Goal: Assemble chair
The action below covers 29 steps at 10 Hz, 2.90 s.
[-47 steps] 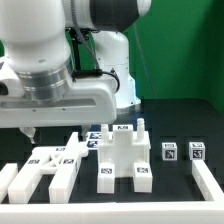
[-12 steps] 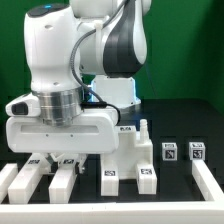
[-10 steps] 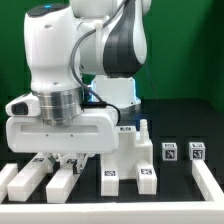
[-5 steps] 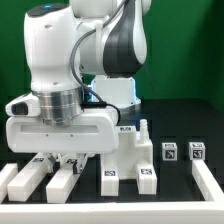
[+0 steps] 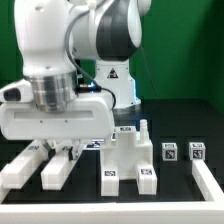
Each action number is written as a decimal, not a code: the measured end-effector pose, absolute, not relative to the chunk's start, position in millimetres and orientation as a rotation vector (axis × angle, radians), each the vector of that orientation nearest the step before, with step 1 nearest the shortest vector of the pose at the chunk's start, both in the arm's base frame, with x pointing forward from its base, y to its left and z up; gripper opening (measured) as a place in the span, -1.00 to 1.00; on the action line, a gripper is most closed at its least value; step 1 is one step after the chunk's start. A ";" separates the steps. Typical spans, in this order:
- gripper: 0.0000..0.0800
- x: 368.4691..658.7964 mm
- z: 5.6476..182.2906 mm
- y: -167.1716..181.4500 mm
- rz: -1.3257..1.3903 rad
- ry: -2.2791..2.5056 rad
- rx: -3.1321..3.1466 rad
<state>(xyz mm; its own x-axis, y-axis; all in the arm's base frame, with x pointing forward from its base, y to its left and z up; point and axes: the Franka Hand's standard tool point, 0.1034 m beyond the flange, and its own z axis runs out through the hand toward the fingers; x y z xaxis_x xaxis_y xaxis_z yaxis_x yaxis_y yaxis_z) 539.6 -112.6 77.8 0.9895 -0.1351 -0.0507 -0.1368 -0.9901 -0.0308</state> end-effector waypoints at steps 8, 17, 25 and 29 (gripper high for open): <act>-0.29 545.4 162.4 -30.0 -0.032 0.235 -3.080; -0.29 529.0 154.3 25.9 0.029 0.011 -3.125; -0.29 513.2 137.5 50.3 0.035 -0.010 -3.134; -0.29 522.0 135.7 47.9 -0.029 -0.014 -3.137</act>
Offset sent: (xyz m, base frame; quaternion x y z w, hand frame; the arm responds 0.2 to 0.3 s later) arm -0.0055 0.0211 0.0542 -0.0276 -0.0188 -0.0033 0.9994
